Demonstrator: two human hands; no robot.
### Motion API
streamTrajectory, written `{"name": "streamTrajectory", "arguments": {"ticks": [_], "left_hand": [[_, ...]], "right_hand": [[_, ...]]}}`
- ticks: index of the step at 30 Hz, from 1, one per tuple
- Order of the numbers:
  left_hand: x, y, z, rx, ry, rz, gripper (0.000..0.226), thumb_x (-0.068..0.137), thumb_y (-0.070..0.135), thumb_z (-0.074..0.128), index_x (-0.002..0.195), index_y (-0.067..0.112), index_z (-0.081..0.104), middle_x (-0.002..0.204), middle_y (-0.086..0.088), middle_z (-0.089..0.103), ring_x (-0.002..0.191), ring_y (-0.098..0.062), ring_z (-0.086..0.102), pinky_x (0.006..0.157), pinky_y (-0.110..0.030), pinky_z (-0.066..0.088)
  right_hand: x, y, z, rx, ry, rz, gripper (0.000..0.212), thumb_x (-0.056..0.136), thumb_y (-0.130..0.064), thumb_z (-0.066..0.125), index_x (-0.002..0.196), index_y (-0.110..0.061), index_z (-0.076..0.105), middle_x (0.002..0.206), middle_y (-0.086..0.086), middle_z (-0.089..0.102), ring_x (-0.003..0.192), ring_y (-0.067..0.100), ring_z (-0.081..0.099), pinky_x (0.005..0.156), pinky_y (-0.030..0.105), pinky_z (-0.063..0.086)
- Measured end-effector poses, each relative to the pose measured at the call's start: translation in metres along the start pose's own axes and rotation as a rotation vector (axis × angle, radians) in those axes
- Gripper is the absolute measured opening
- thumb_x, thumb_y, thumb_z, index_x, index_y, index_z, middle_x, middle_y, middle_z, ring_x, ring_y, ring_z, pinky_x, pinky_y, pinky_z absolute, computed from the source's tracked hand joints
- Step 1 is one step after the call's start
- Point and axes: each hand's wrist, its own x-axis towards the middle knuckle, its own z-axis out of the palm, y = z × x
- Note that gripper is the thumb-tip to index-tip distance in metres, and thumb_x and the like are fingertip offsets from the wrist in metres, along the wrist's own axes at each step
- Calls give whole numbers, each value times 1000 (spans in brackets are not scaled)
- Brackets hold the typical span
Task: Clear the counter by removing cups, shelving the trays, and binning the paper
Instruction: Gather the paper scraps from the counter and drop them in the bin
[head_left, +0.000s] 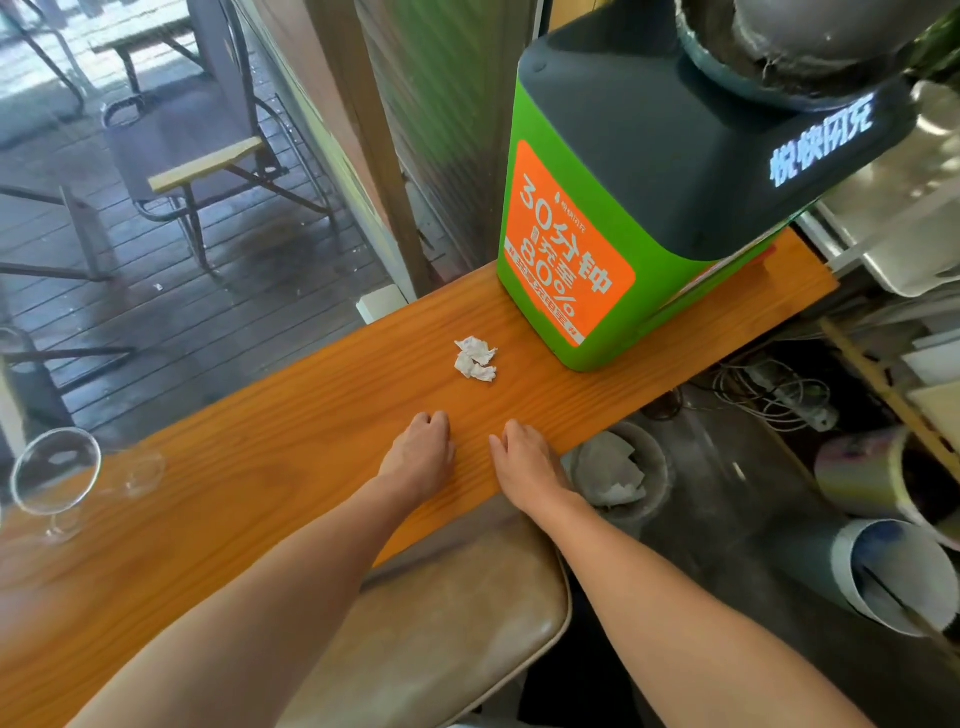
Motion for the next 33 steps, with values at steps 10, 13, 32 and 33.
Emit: {"name": "streamTrajectory", "arguments": {"ticks": [10, 13, 32, 33], "left_hand": [[23, 7, -36, -44, 135, -44, 44, 92, 33, 39, 54, 12, 48, 74, -8, 55, 59, -22, 50, 51, -32, 33], [38, 7, -40, -27, 140, -61, 50, 95, 44, 43, 55, 15, 50, 61, -3, 57, 51, -18, 49, 44, -30, 33], [54, 6, -8, -35, 164, -11, 22, 97, 32, 43, 86, 14, 49, 86, -6, 56, 79, -30, 59, 63, -38, 43], [51, 3, -7, -38, 159, -16, 22, 97, 32, 42, 87, 14, 50, 89, -5, 54, 80, -30, 58, 66, -40, 46]], "right_hand": [[42, -31, -44, 1, 18, -23, 14, 98, -10, 45, 99, -21, 53, 113, 6, 60, 93, 20, 53, 76, 35, 48], [56, -34, -50, 11, 48, -21, 11, 99, -15, 44, 100, -21, 53, 114, 8, 60, 99, 25, 57, 82, 41, 51], [68, -17, -23, -129, 106, -91, 29, 97, -41, 57, 112, -16, 52, 111, 8, 56, 96, 28, 61, 67, 38, 47], [68, -16, -23, -112, 109, -89, 34, 96, -43, 59, 117, -18, 48, 112, 7, 55, 95, 27, 61, 69, 39, 50]]}}
